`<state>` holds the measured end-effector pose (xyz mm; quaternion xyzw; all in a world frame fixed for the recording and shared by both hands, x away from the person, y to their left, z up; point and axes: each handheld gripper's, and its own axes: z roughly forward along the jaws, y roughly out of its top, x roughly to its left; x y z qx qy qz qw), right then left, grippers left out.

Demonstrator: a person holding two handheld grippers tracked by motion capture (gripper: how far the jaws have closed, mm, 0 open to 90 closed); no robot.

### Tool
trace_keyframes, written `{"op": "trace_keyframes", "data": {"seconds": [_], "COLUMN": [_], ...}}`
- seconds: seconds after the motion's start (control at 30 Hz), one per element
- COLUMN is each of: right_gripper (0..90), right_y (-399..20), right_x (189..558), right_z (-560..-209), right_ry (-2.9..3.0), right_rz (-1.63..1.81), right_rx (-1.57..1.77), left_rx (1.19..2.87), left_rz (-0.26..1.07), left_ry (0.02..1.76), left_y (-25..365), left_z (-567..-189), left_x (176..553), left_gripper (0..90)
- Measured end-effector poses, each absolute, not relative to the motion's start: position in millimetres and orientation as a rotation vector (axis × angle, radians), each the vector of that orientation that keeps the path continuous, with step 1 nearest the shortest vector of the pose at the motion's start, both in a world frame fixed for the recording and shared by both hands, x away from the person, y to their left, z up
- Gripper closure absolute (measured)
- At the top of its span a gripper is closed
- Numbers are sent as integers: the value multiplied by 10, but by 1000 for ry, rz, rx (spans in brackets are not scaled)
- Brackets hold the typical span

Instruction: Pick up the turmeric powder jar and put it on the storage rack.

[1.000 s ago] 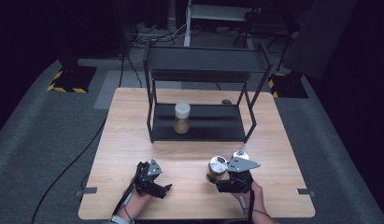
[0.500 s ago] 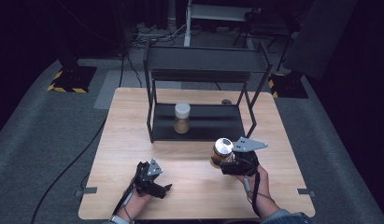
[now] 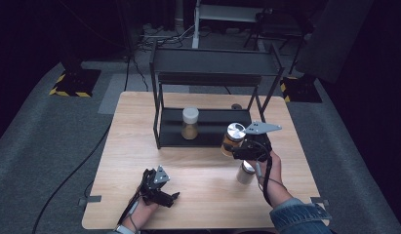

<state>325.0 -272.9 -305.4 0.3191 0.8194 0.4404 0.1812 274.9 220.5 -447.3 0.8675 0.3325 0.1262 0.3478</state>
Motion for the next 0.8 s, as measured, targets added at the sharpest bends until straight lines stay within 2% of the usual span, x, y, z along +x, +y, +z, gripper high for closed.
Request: {"op": "trace_keyframes", "data": {"seconds": [0.3,0.8], "right_gripper": [311,311], "right_y": [-2627,-2356], "right_x": [3503,3907], "right_z": [-2975,-3080], "right_ry": [2311,2318], "right_rz": [1221,1190], "right_rx": [912,925], "left_rx": [2253,2254], "left_rz": [325,324], "left_ry": [856,853], "left_y": [2208,2211], "left_z": [-4471,-4471], "left_x": [2758,2761], "left_gripper": [2,2]}}
